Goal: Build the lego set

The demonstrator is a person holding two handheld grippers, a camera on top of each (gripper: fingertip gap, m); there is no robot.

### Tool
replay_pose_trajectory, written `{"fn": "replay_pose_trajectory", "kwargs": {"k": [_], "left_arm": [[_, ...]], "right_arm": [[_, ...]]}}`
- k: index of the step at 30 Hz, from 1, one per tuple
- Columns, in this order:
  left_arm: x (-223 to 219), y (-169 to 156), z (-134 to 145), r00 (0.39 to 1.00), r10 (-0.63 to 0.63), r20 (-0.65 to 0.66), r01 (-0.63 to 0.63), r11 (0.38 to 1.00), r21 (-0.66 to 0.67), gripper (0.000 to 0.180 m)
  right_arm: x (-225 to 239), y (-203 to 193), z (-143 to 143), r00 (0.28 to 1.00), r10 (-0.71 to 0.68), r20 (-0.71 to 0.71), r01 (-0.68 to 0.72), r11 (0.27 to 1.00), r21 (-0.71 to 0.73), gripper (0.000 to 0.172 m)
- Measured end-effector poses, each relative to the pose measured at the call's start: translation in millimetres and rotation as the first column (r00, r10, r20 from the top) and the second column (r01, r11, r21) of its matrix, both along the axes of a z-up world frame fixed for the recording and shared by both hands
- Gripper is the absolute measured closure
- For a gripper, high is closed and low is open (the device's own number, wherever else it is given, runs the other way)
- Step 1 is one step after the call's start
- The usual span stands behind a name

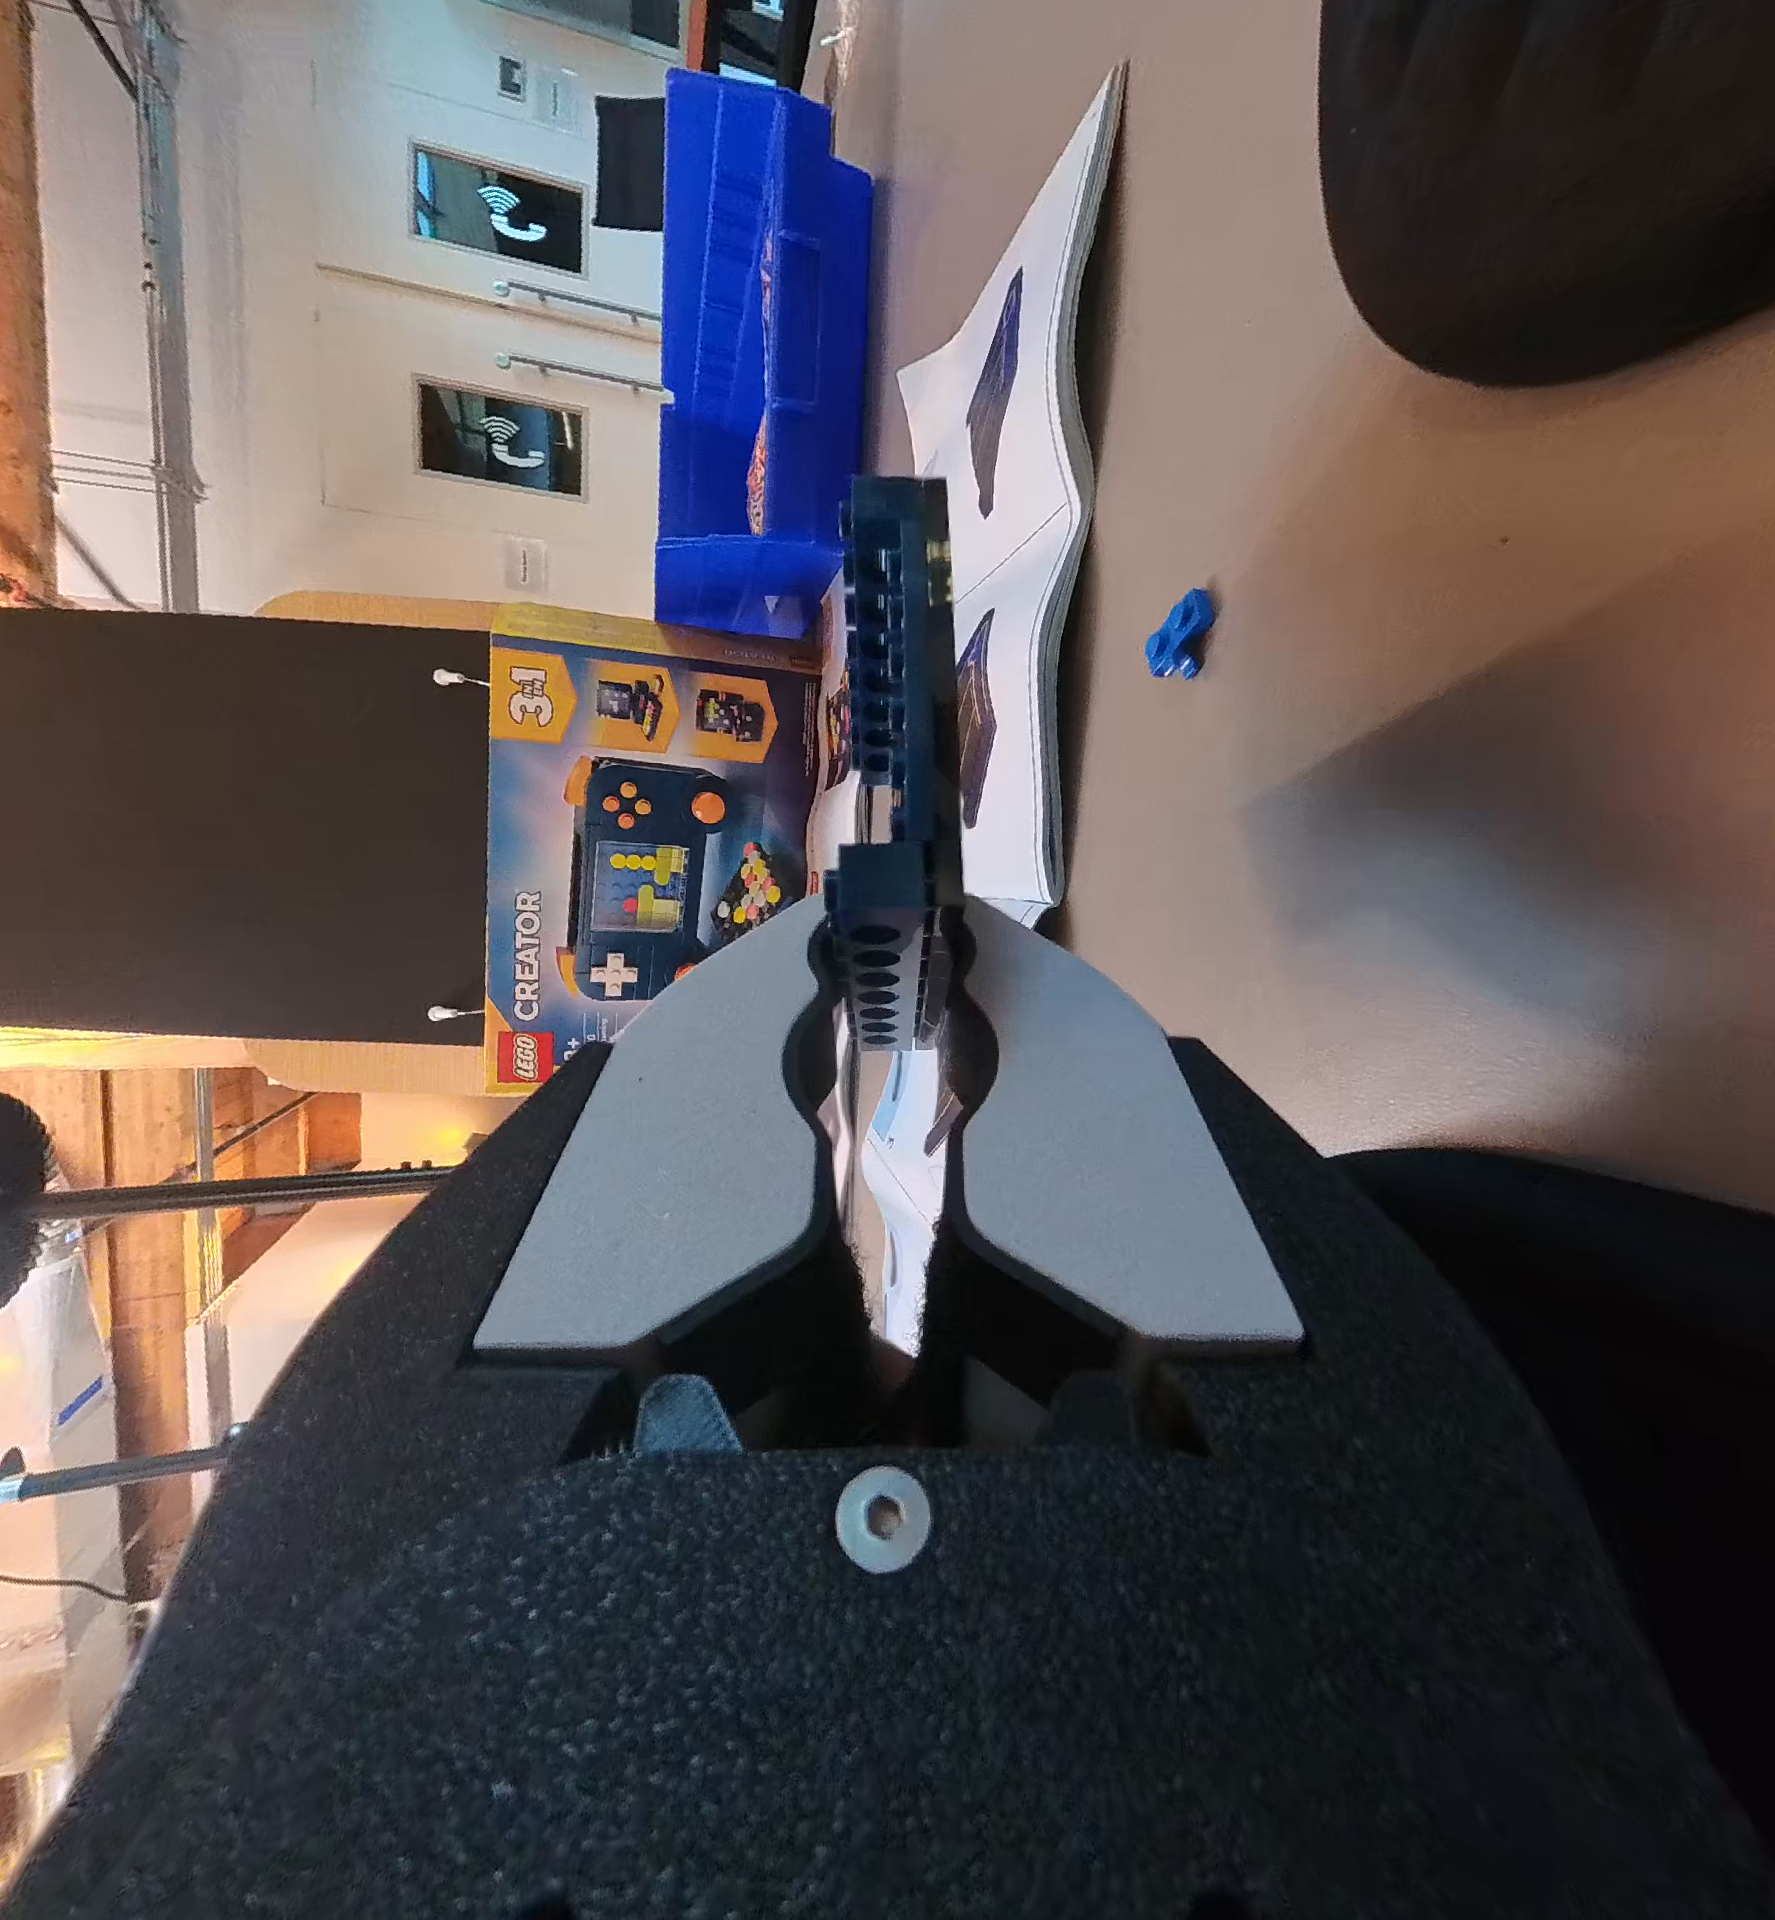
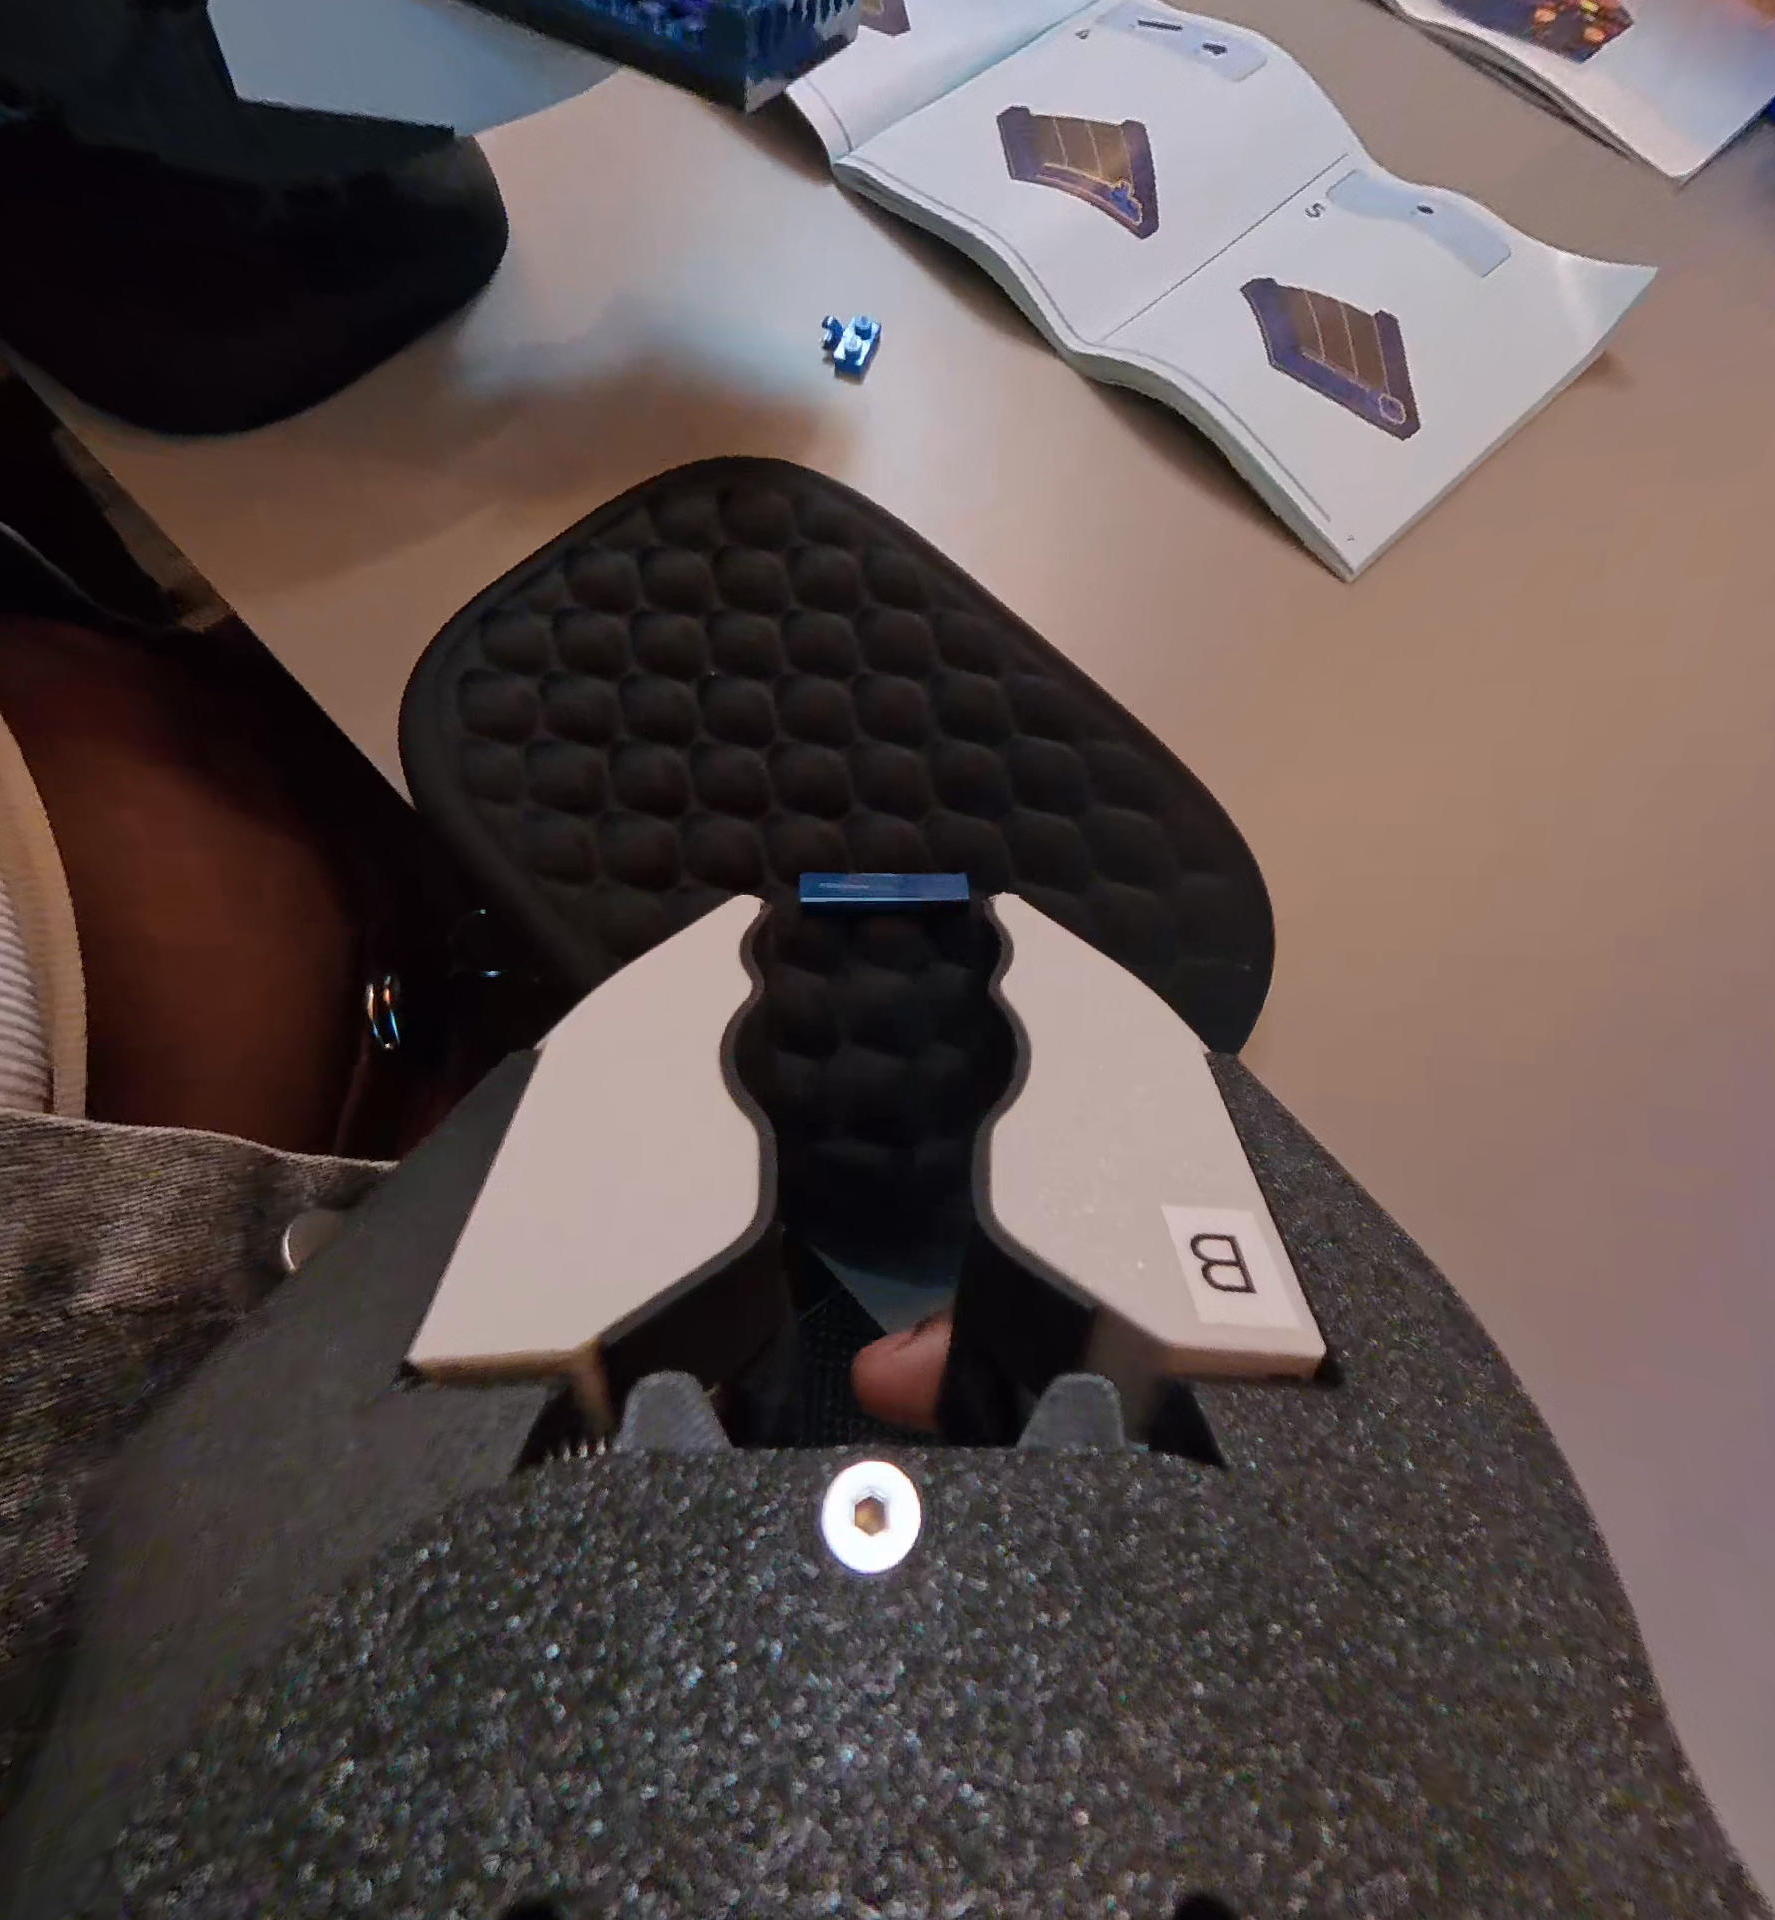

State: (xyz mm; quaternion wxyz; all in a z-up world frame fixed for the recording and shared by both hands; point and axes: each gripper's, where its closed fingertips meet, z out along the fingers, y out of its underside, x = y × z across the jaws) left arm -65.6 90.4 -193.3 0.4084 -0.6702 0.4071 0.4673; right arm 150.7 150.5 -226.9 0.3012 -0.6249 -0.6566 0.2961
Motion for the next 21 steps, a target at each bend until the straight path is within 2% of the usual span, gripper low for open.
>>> {"fn": "replay_pose_trajectory", "kwargs": {"k": [3, 7, 16, 21], "left_arm": [[-1, 0, -1, 1.0, 0.006, -0.008, -0.006, 1.0, -0.005, 0.164], [-1, 0, -2, 1.0, 0.009, -0.014, -0.009, 1.0, -0.01, 0.164], [1, 1, -2, 0.999, 0.019, -0.033, -0.019, 1.0, -0.019, 0.164], [7, 4, 3, 1.0, 0.008, 0.017, -0.007, 1.0, -0.003, 0.164]], "right_arm": [[-4, -1, 1, 1.0, -0.011, -0.001, 0.011, 1.0, -0.021, 0.135], [-5, 0, -5, 0.999, -0.008, 0.036, 0.007, 1.0, 0.027, 0.135], [-7, -1, -6, 1.0, -0.015, 0.013, 0.015, 1.0, 0.011, 0.139], [-15, -2, 5, 0.997, -0.011, -0.07, 0.011, 1.0, -0.006, 0.139]]}}
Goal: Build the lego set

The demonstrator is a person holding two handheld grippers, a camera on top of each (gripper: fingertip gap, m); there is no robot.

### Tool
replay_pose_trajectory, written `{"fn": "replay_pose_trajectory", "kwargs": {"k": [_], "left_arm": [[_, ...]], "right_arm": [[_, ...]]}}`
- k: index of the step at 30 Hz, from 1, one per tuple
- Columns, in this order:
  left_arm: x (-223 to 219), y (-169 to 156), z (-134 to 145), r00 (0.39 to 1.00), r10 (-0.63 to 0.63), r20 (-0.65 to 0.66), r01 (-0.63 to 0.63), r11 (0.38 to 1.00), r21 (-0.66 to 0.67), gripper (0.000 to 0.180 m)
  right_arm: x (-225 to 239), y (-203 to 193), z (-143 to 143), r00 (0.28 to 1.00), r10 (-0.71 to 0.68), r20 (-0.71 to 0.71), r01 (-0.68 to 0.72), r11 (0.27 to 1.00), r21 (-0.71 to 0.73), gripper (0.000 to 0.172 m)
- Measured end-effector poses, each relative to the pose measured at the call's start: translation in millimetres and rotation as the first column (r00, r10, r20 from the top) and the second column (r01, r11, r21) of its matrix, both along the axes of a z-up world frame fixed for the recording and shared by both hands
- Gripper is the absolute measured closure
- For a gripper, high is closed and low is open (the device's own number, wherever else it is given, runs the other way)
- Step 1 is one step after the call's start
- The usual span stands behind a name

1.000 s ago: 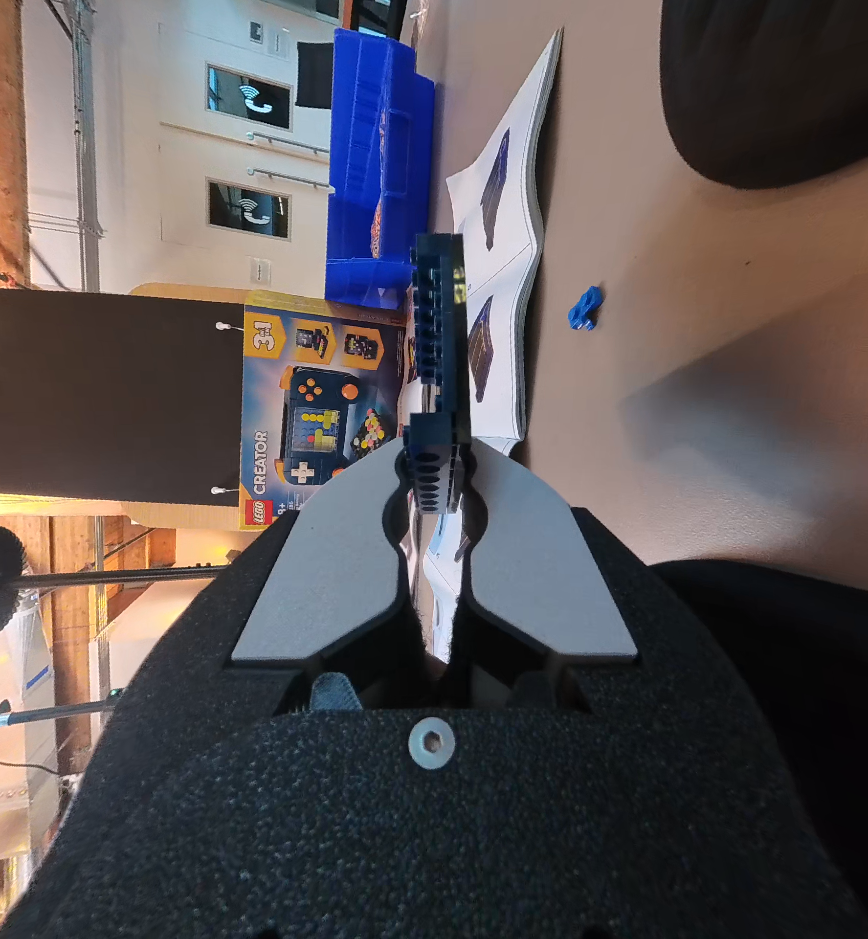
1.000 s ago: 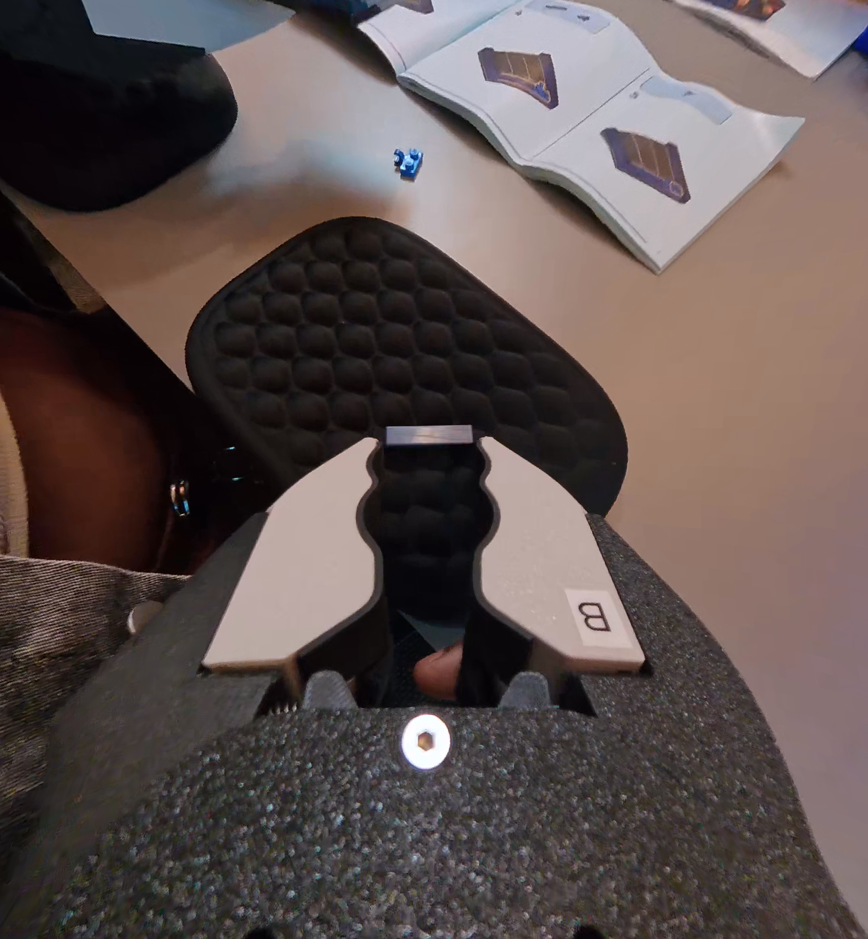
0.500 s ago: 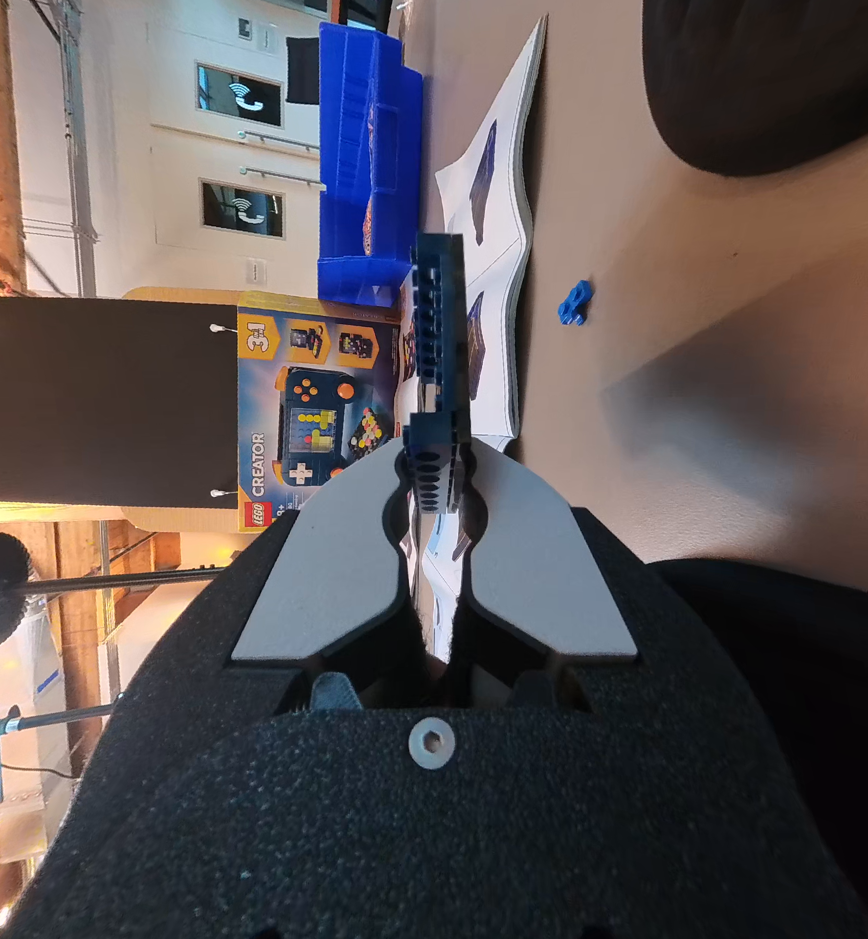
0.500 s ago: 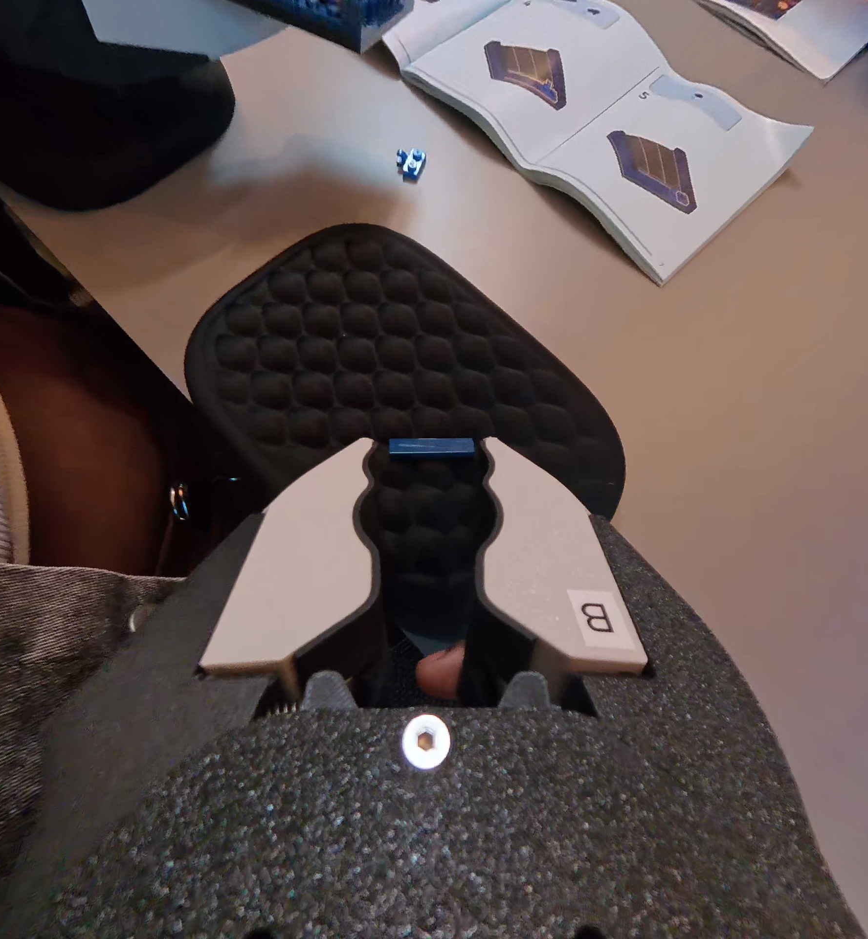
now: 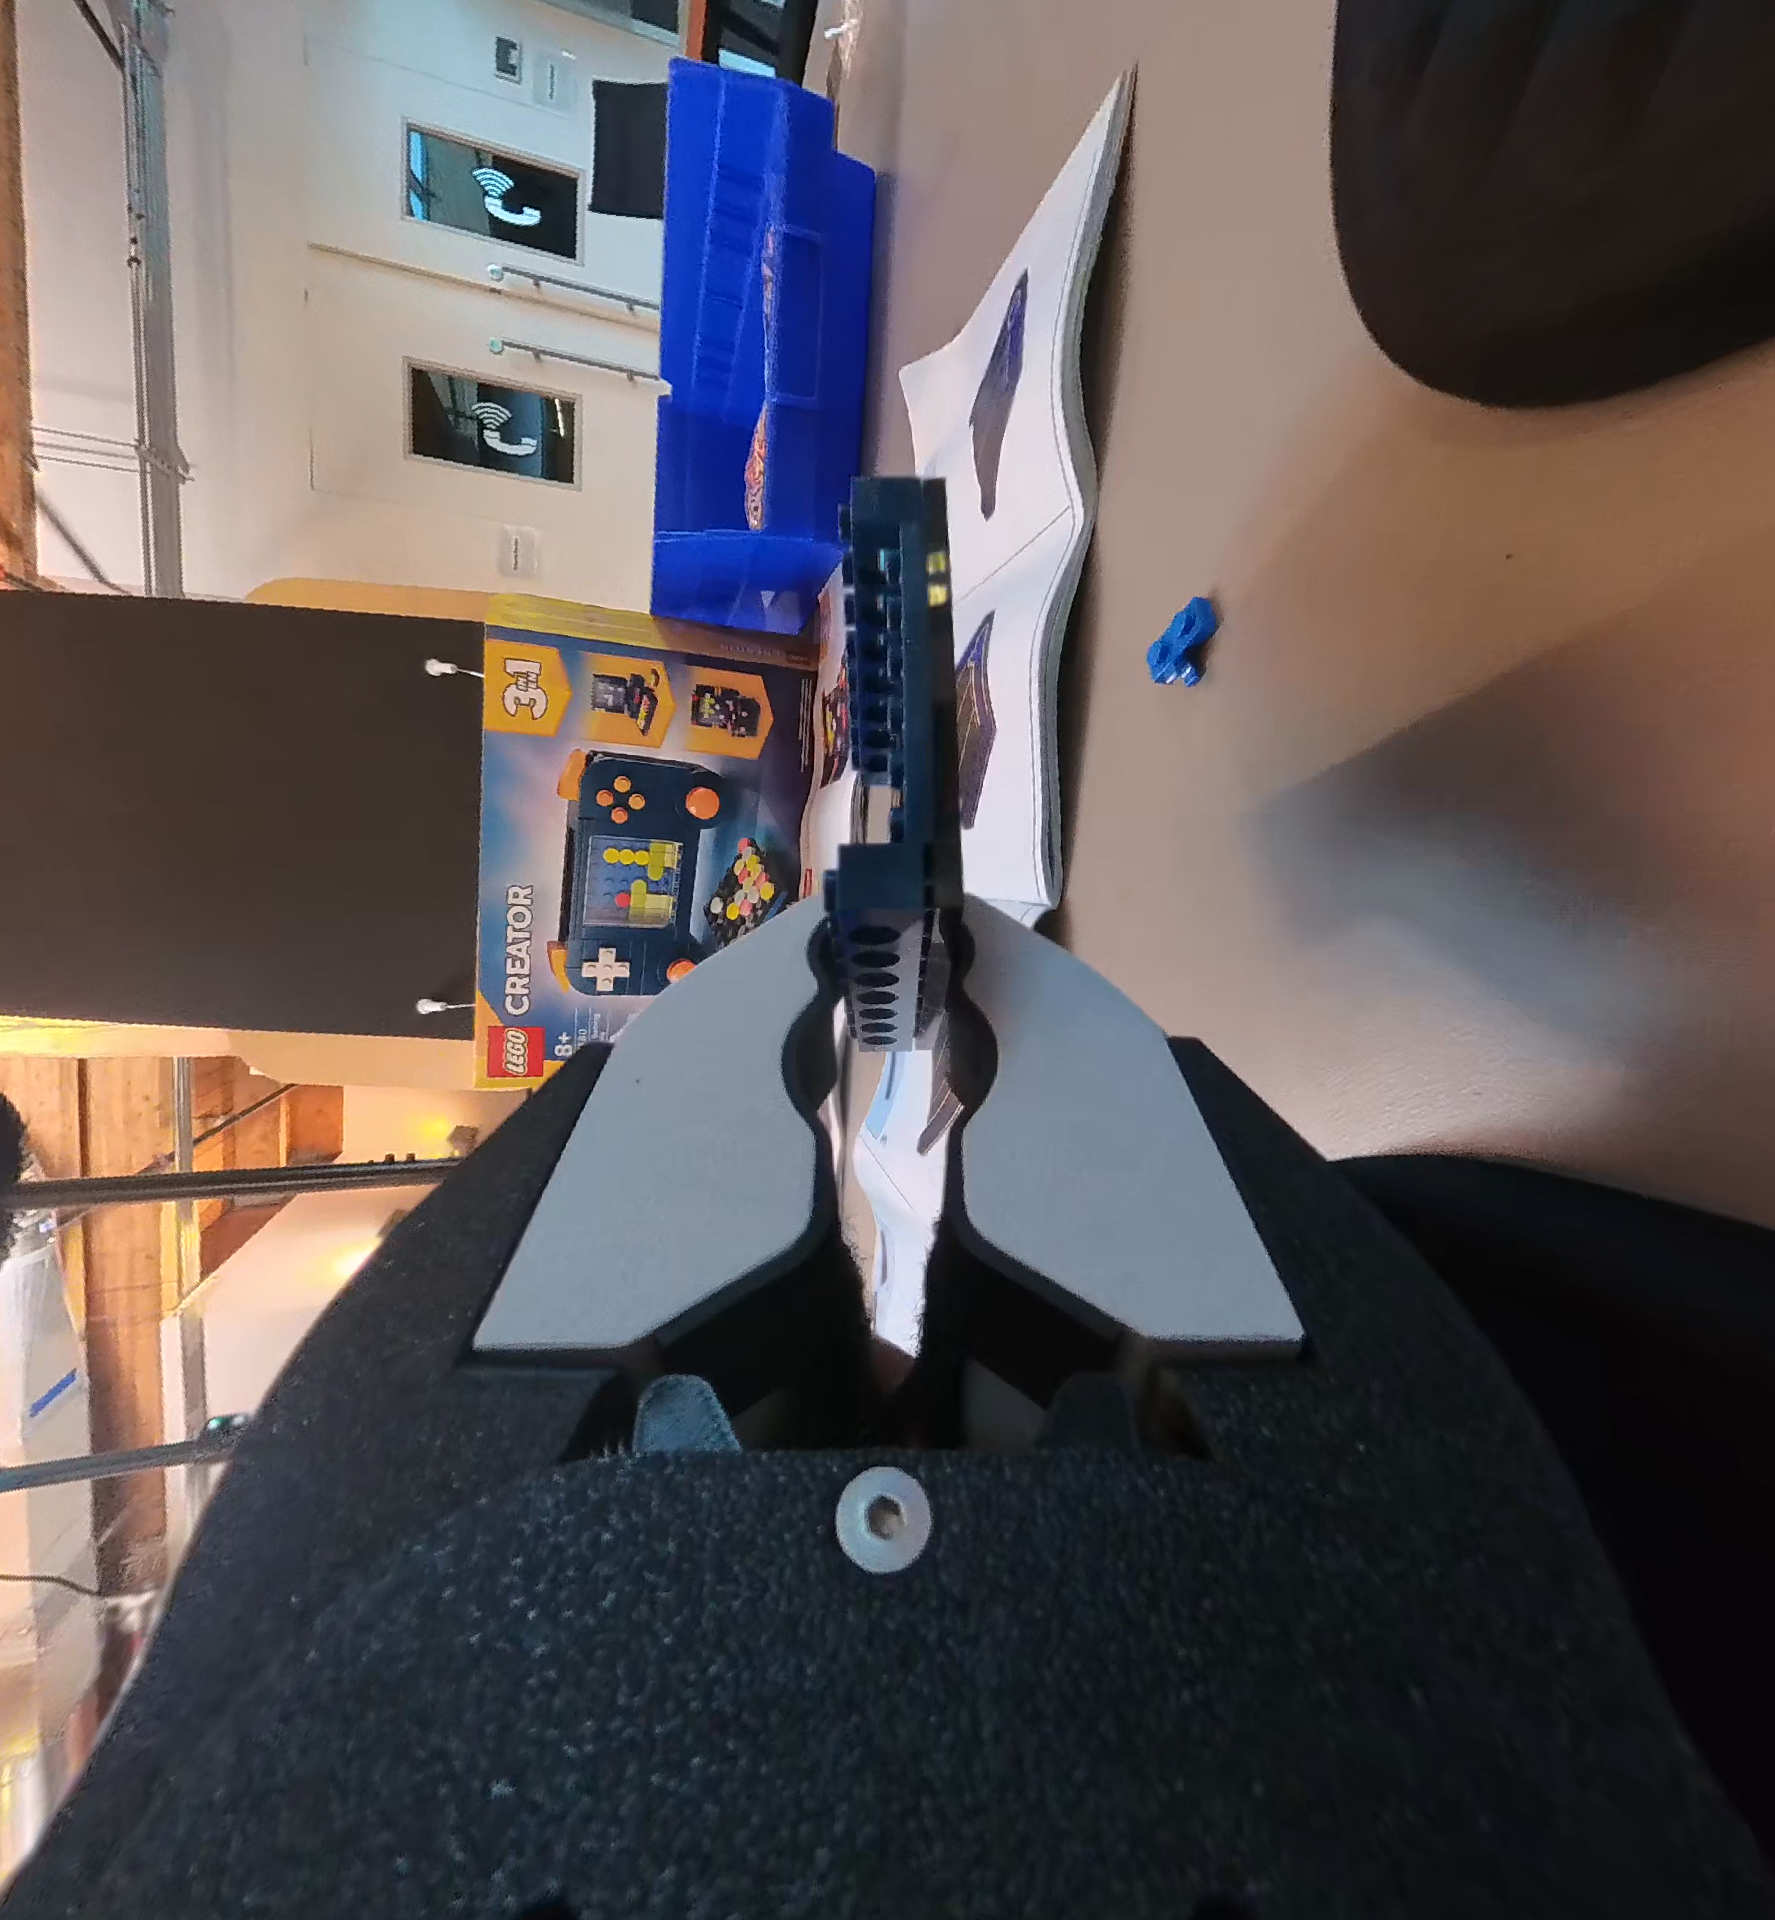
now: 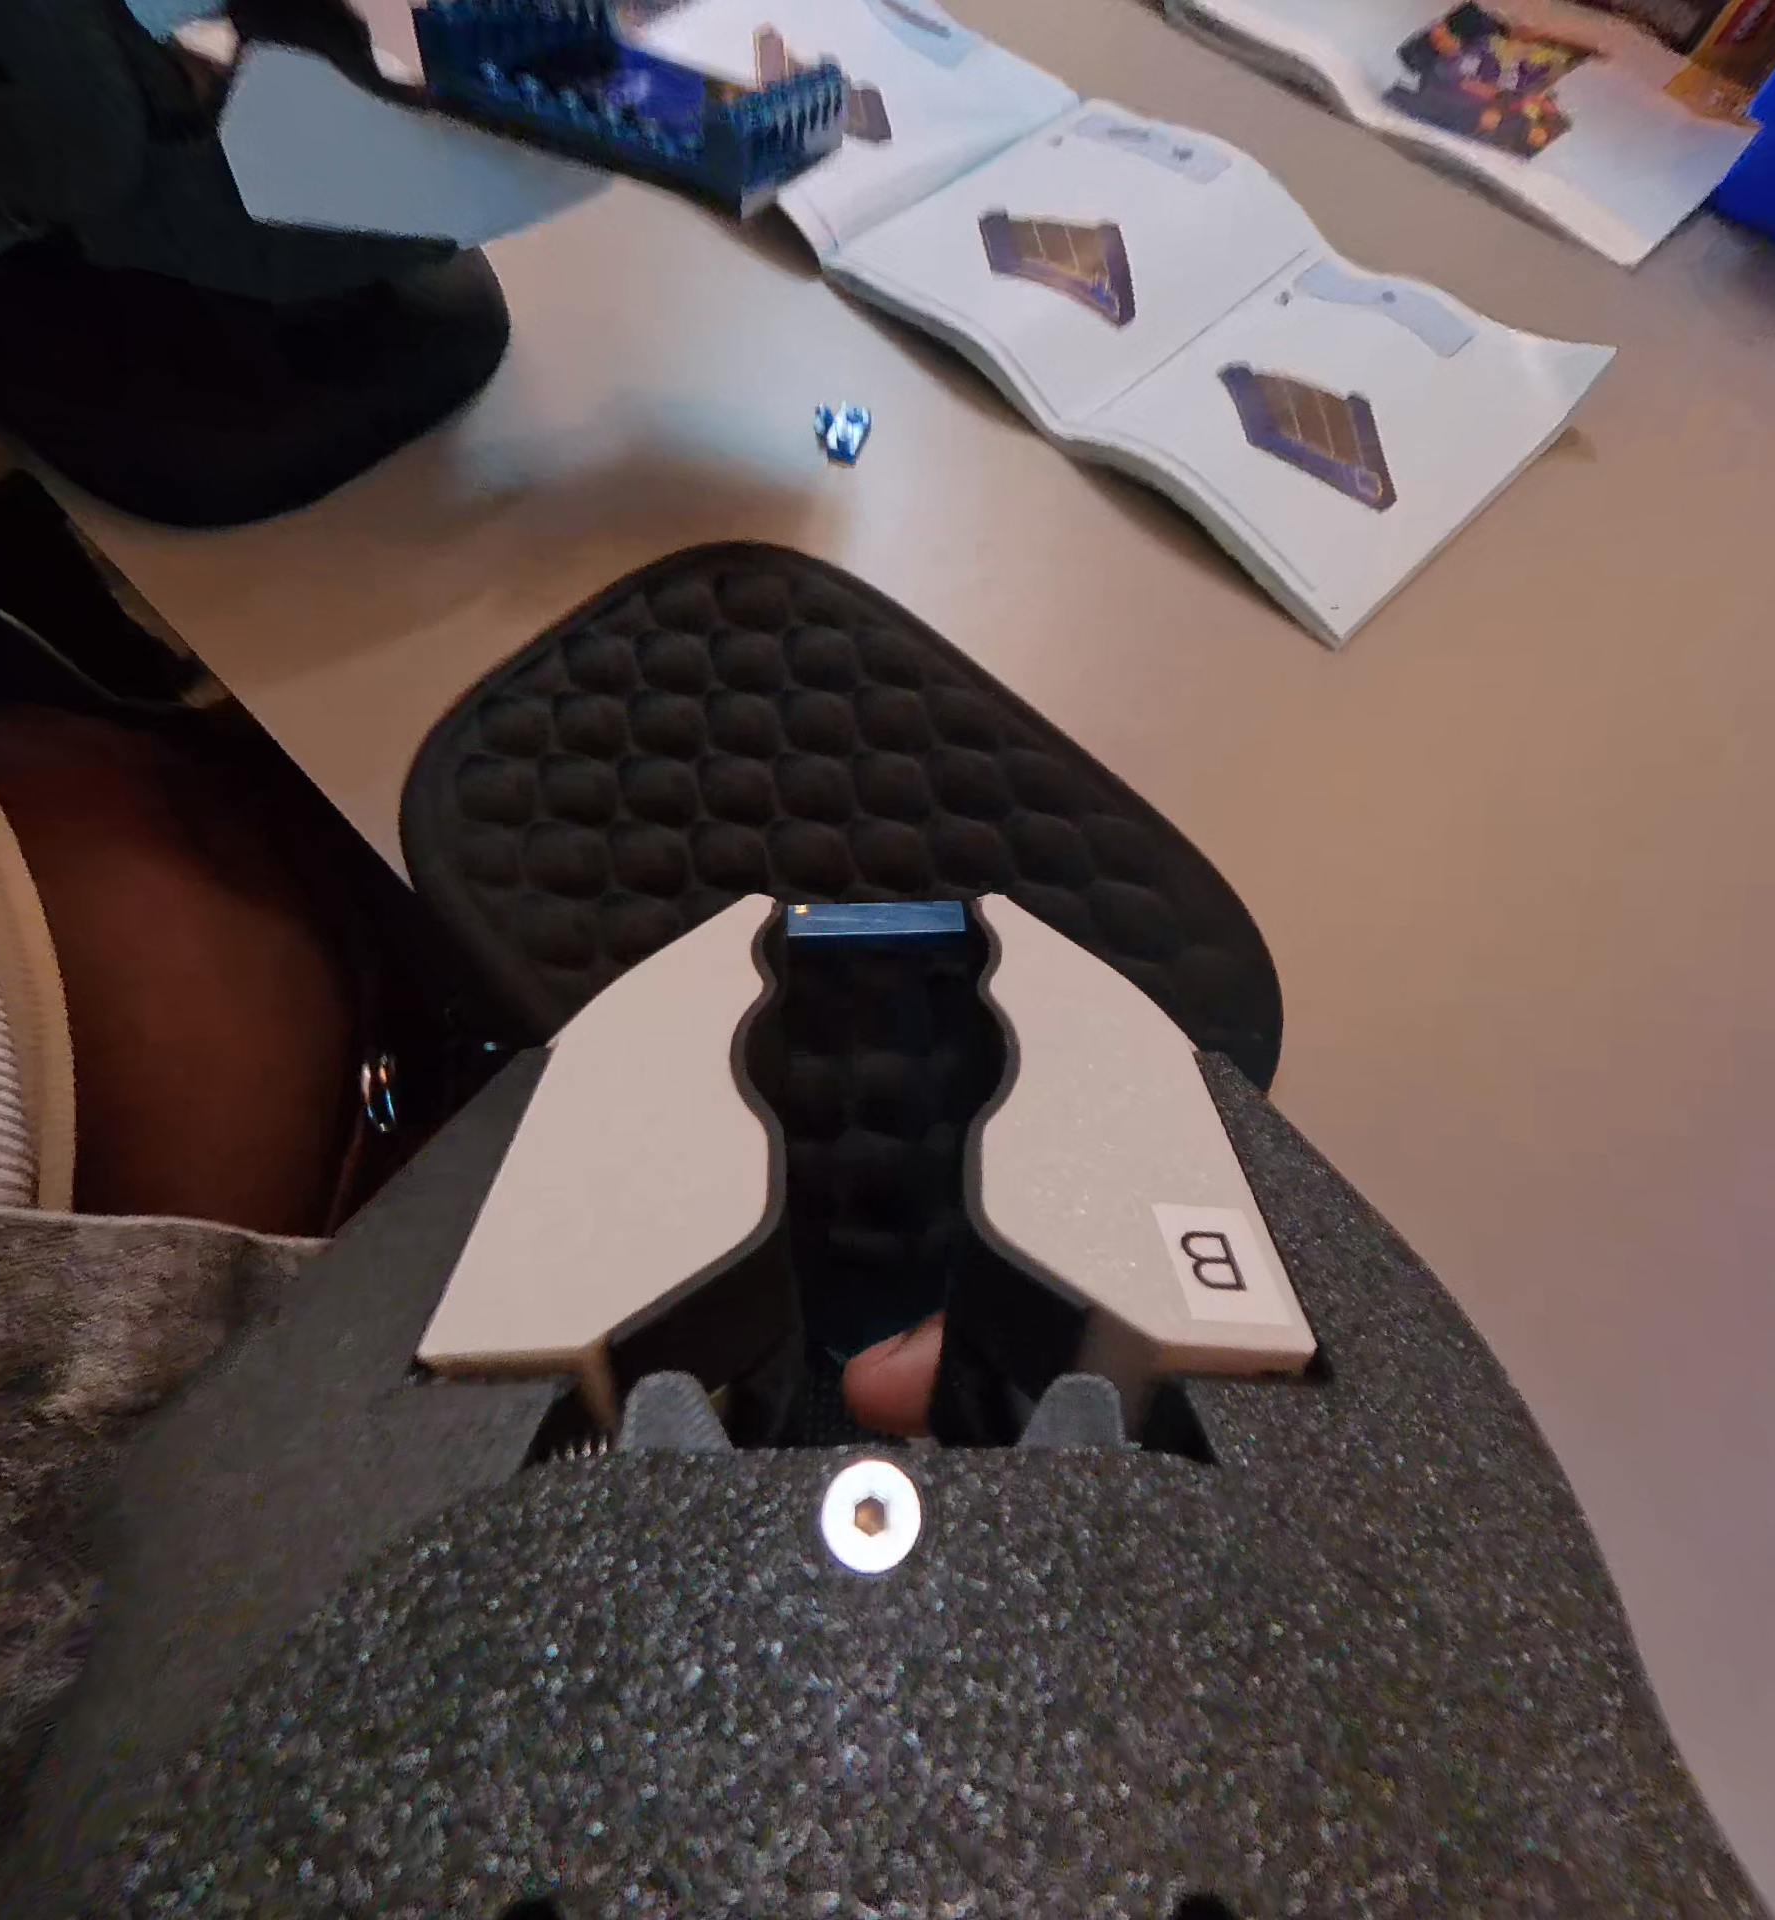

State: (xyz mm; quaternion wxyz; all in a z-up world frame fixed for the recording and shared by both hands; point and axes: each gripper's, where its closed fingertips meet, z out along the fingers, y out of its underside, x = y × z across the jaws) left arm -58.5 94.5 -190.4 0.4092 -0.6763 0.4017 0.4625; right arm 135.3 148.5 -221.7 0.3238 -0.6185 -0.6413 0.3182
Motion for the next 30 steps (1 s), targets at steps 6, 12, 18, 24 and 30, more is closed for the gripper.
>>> {"fn": "replay_pose_trajectory", "kwargs": {"k": [6, 12, 18, 24, 30], "left_arm": [[7, 3, 3, 1.0, 0.001, -0.021, -0.001, 1.0, 0.017, 0.164], [-6, -1, 19, 0.969, 0.156, -0.192, -0.141, 0.986, 0.087, 0.165], [-7, -4, 25, 0.973, 0.171, -0.153, -0.152, 0.98, 0.127, 0.165], [-16, -5, 23, 0.973, 0.225, -0.046, -0.219, 0.969, 0.117, 0.165], [-15, -5, 25, 0.978, 0.207, -0.036, -0.2, 0.97, 0.141, 0.165]], "right_arm": [[-37, -16, 29, 0.982, 0.058, -0.18, -0.066, 0.997, -0.04, 0.139], [-98, -41, 70, 0.894, -0.036, -0.446, -0.053, 0.981, -0.187, 0.139], [-137, -50, 76, 0.868, -0.051, -0.494, -0.01, 0.993, -0.119, 0.139], [-155, -59, 71, 0.889, -0.049, -0.455, 0.088, 0.994, 0.066, 0.139], [-164, -67, 74, 0.885, -0.027, -0.465, 0.048, 0.998, 0.033, 0.139]]}}
